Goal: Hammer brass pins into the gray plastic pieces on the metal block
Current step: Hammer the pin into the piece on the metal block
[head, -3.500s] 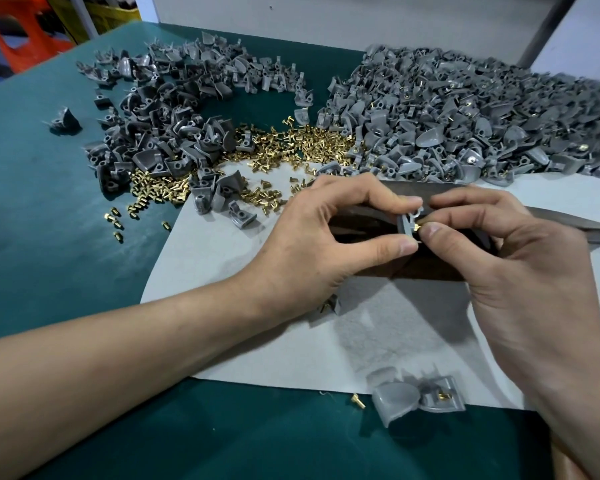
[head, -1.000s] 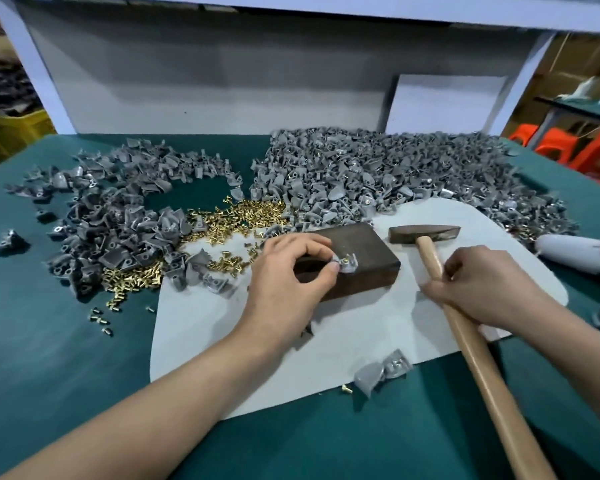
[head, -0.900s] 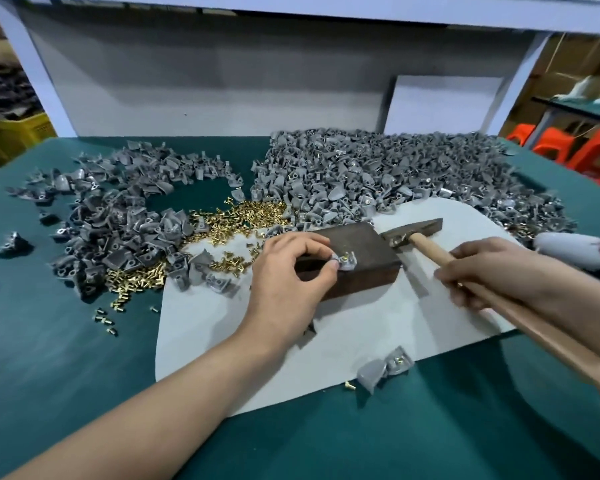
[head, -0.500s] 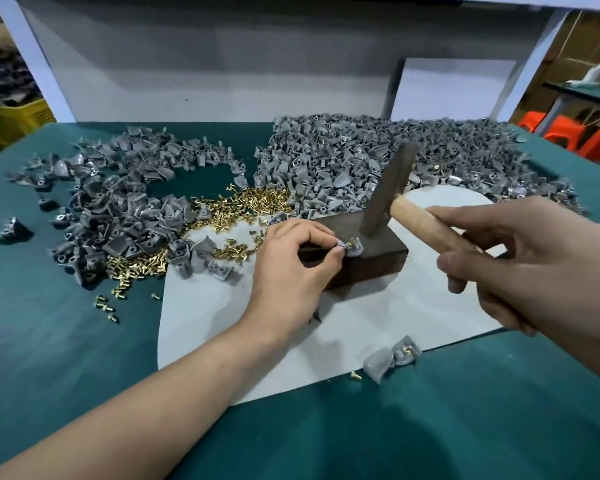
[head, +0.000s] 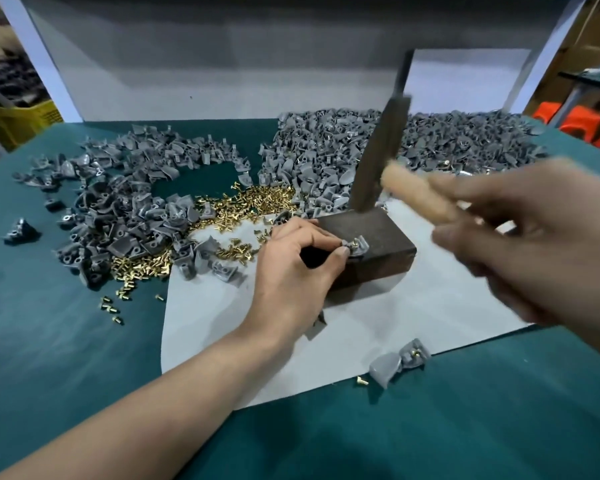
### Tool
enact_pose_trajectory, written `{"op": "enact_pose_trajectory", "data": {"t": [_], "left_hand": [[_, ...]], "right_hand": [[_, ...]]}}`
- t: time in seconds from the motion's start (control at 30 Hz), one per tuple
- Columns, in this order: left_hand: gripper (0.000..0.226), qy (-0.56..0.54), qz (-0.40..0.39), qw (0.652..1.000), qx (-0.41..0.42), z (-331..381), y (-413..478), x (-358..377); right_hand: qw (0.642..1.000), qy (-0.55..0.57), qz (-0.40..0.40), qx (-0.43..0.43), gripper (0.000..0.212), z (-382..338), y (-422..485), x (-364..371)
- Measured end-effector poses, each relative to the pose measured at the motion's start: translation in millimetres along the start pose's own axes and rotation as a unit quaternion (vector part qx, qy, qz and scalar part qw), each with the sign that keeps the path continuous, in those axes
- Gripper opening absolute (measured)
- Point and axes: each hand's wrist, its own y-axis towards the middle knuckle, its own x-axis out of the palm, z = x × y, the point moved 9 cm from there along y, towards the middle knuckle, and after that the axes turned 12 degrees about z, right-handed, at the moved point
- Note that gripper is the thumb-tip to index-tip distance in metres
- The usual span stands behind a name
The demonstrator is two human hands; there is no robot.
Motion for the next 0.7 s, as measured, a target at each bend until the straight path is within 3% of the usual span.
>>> {"op": "enact_pose_trajectory", "data": {"t": [0.07,0.2,0.33,0.43,0.57,0.7], "left_hand": [[0.020,0.003,0.005,1.000,0.005,0.9,1.6,0.1],[0.023,0.004,0.003,1.000,0.004,0.6,1.5,-0.3],[0.019,0.014,0.007,1.000,-0.025,-4.4,2.5,0.2],[0.026,0.013,0.004,1.000,-0.004,0.8,0.9,-0.2],[0.017,0.008,0.001,1.000,-0.029,-3.8,1.6,0.3],[0.017,0.016,0.000,1.000,-0.009,0.4,0.2,0.5]], "right_hand": [[1.000,-0.003,0.015,-0.018,0.026,-4.7,1.0,-2.8],[0.994,-0.092,-0.055,-0.017,0.031,9.1,-9.8,17.3],[0.997,-0.078,0.002,-0.027,0.018,1.5,-5.5,2.5],[0.986,-0.155,-0.056,-0.033,0.029,6.1,-8.7,14.3],[0.994,-0.104,0.000,-0.033,0.029,-1.0,-4.8,-1.9],[0.988,-0.140,-0.063,-0.026,0.038,6.6,-8.8,11.7]]}}
